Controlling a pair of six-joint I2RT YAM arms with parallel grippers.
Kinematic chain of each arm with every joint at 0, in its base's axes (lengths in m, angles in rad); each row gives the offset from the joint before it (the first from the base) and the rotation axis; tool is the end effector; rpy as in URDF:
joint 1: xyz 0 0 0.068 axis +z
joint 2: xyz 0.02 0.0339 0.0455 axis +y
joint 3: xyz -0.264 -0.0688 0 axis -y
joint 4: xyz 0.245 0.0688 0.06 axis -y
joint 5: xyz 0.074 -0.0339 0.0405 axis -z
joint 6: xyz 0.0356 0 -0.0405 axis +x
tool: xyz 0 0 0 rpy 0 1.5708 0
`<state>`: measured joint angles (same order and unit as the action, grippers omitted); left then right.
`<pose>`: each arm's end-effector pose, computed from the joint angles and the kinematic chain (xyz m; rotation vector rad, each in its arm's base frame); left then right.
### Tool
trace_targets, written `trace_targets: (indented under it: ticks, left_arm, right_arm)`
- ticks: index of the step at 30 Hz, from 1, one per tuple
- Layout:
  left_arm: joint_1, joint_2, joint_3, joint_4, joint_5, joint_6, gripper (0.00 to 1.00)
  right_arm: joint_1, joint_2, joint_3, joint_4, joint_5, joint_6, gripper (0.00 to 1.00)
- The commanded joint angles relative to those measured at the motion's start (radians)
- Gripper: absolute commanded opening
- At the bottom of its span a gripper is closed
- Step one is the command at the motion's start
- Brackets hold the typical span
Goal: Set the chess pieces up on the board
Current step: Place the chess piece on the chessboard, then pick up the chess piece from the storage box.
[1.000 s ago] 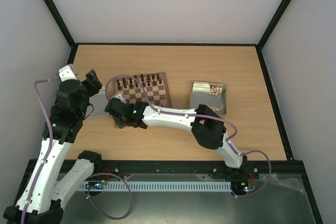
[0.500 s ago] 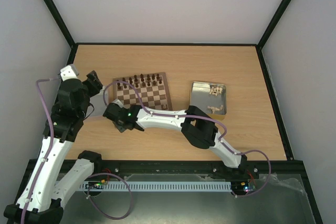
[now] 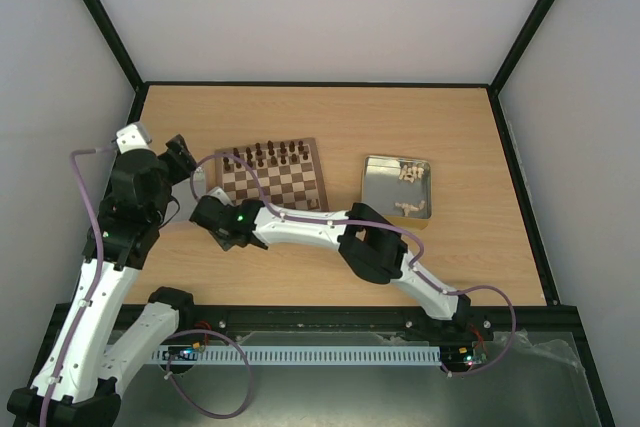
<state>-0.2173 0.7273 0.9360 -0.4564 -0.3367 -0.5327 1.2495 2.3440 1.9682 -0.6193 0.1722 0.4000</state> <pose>0.1533 -0.0218 0.3721 -0.5163 1.7349 -0.2280 0.1680 0.4855 0.1768 -1.0100 2.3941 0.4126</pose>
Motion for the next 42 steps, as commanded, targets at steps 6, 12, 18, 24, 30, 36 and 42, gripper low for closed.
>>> trace_targets:
  ticks: [6, 12, 18, 24, 30, 36, 42]
  left_arm:
    - [0.006, 0.007, 0.031, -0.013, 0.001, 0.017, 0.76]
    - [0.007, 0.022, 0.087, -0.034, -0.008, 0.021, 0.76]
    - [0.007, 0.015, 0.147, -0.068, -0.047, 0.018, 0.76]
    - [0.007, -0.002, 0.177, -0.081, -0.027, 0.032, 0.76]
    - [0.008, -0.009, 0.138, -0.013, 0.174, 0.104, 0.77]
    - [0.007, 0.01, 0.014, 0.132, 0.395, 0.124, 0.78]
    - [0.007, 0.079, -0.06, 0.253, 0.491, 0.095, 0.79]
  right_arm:
    - [0.004, -0.019, 0.054, -0.058, 0.001, 0.015, 0.36]
    - [-0.004, -0.111, 0.039, -0.017, -0.02, 0.044, 0.42]
    - [-0.041, -0.275, -0.138, 0.09, -0.023, 0.105, 0.42]
    - [-0.125, -0.472, -0.361, 0.201, 0.004, 0.165, 0.42]
    - [-0.277, -0.668, -0.581, 0.215, 0.071, 0.205, 0.42]
    - [-0.521, -0.862, -0.788, 0.16, 0.084, 0.275, 0.44]
    - [-0.781, -0.901, -0.981, 0.181, -0.013, 0.305, 0.43]
